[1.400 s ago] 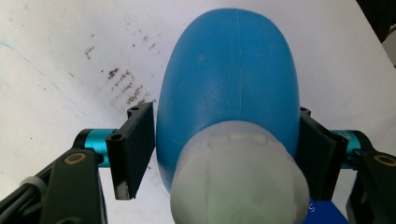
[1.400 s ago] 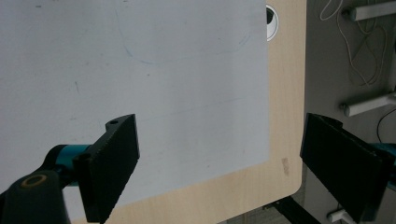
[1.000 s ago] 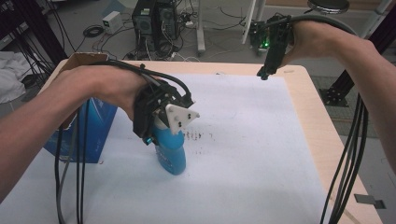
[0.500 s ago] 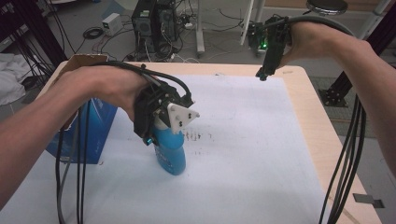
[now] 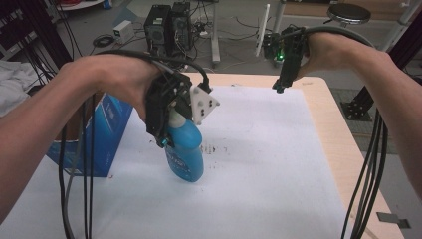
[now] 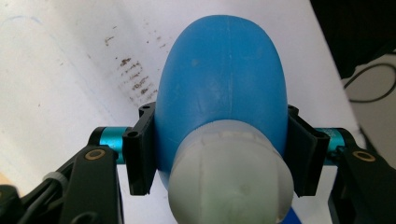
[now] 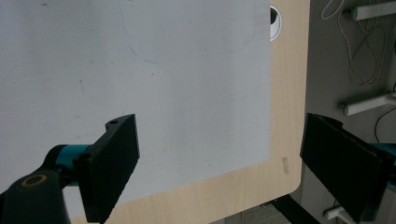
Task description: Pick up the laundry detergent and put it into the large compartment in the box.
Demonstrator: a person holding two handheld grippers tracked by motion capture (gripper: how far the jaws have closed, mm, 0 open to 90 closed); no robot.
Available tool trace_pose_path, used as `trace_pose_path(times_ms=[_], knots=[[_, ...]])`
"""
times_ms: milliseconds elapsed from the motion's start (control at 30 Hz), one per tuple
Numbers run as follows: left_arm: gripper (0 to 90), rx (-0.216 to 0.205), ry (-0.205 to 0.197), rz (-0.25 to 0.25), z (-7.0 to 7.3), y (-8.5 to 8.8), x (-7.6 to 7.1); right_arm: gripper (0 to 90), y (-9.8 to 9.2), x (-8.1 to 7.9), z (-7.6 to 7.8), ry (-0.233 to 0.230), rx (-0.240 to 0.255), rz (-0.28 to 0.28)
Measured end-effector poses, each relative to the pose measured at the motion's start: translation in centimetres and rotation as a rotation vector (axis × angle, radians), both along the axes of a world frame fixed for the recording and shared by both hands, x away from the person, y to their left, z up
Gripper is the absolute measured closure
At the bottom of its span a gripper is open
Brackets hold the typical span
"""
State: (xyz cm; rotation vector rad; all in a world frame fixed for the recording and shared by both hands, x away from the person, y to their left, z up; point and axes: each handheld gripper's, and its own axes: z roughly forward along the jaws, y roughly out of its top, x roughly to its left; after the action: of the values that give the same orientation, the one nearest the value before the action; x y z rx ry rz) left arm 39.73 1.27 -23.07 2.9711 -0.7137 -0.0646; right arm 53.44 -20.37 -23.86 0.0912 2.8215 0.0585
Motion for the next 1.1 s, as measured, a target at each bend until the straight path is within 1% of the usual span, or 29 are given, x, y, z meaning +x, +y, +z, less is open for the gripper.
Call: trace_pose_path(times_ms=[67,100,133,200,233,300,433,500,533,567,600,667,700,733,833,867,933,967,1000,1033,1067,1100], knots=[[38.0,0.017,0.007,0.030,0.9,0.1,0.1,11.0,0.1,0.0,0.1,-0.003,0.006,0.001],[38.0,0.021,0.011,0.053,1.3,0.2,0.2,11.0,0.2,0.0,0.1,-0.001,0.007,0.006],[38.0,0.029,0.010,0.061,1.8,0.3,0.3,11.0,0.3,0.0,0.1,-0.003,0.008,0.006],[37.9,0.028,0.009,0.090,2.8,0.6,0.4,10.9,0.4,-0.1,0.1,-0.003,0.007,0.010],[38.0,0.021,0.011,0.111,3.3,0.8,0.5,11.0,0.5,-0.1,0.1,-0.002,0.006,0.014],[38.0,0.026,0.005,0.139,4.2,1.0,0.7,10.9,0.6,-0.2,0.0,-0.005,0.005,0.018],[38.0,0.019,0.000,0.239,6.1,2.0,1.1,11.0,0.7,-0.1,0.1,-0.006,0.008,0.018],[38.0,0.019,0.007,0.297,7.0,2.5,1.4,11.0,0.6,-0.1,0.1,-0.006,0.012,0.013],[38.1,0.014,0.010,0.316,7.3,2.6,1.5,10.9,0.6,-0.2,0.1,-0.005,0.011,0.010],[38.1,0.014,0.010,0.316,7.3,2.6,1.5,10.9,0.6,-0.2,0.1,-0.005,0.011,0.010],[38.1,0.006,0.018,0.371,7.9,3.2,1.8,11.0,0.6,-0.2,0.1,-0.007,0.012,0.015],[38.1,0.013,0.021,0.421,8.4,3.9,2.1,10.9,0.6,-0.3,0.0,-0.004,0.015,0.017],[38.1,0.013,0.021,0.421,8.4,3.9,2.1,10.9,0.6,-0.3,0.0,-0.004,0.015,0.017],[38.1,0.014,0.025,0.464,8.6,4.5,2.4,11.0,0.6,-0.4,-0.1,-0.004,0.015,0.017],[38.1,0.007,0.028,0.543,9.1,5.6,2.9,11.0,0.6,-0.4,-0.2,-0.005,0.014,0.019],[38.1,0.004,0.029,0.582,9.3,6.2,3.2,10.9,0.6,-0.4,-0.2,-0.005,0.015,0.017],[38.1,0.001,0.025,0.618,9.5,6.8,3.5,11.0,0.7,-0.4,-0.2,-0.005,0.015,0.021],[38.1,-0.003,0.021,0.650,9.7,7.3,3.7,11.0,0.7,-0.5,-0.1,-0.005,0.017,0.021],[38.1,-0.008,0.022,0.698,9.9,7.9,4.0,11.0,0.7,-0.5,-0.1,-0.005,0.016,0.020],[38.1,-0.004,0.022,0.726,10.0,8.3,4.2,11.0,0.6,-0.5,-0.1,-0.007,0.017,0.021],[38.1,-0.007,0.020,0.766,10.2,8.9,4.4,11.0,0.6,-0.5,-0.1,-0.007,0.020,0.021],[38.1,-0.014,0.020,0.795,10.4,9.3,4.5,10.9,0.6,-0.5,0.0,-0.008,0.019,0.022]])
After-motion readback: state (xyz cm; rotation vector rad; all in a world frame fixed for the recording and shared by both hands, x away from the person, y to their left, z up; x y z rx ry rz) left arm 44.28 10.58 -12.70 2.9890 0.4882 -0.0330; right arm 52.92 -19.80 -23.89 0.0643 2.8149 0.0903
